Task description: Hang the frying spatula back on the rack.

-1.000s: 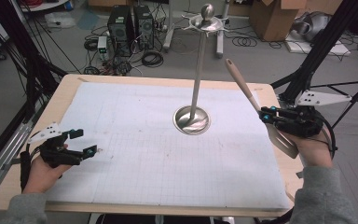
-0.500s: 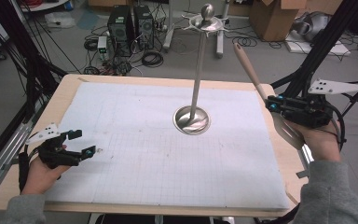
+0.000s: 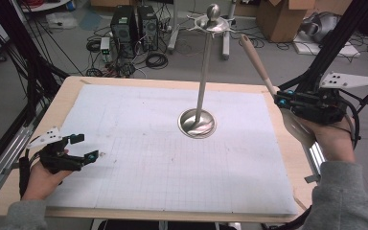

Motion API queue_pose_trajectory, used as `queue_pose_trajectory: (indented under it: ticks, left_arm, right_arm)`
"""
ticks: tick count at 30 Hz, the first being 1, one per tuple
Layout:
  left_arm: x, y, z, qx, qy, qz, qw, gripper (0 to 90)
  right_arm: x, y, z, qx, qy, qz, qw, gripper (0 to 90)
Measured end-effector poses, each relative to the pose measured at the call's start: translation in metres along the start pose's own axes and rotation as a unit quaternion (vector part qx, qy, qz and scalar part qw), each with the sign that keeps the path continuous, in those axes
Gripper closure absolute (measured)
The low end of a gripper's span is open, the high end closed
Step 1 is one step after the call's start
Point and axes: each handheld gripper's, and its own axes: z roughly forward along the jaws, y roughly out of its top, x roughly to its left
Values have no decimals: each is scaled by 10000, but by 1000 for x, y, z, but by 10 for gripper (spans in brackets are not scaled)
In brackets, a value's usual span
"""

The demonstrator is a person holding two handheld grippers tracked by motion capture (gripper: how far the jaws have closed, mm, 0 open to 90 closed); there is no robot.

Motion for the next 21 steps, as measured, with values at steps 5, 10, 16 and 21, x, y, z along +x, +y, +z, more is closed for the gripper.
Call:
queue_pose_trajectory:
  ticks: [5,10,16,21]
  left_arm:
    - [0,0,-1,8,4,5,10000,25]
    - [1,-1,-1,26,8,-23,10000,26]
    - [1,-1,-2,9,-3,-31,10000,25]
    - [1,-2,-3,17,12,-22,10000,25]
  right_arm:
    - [-1,4,0,-43,17,51,10000,778]
    - [-4,6,3,-129,76,163,9998,778]
    - [-4,7,10,-125,112,201,9997,778]
    - [-3,11,13,-104,130,183,9997,778]
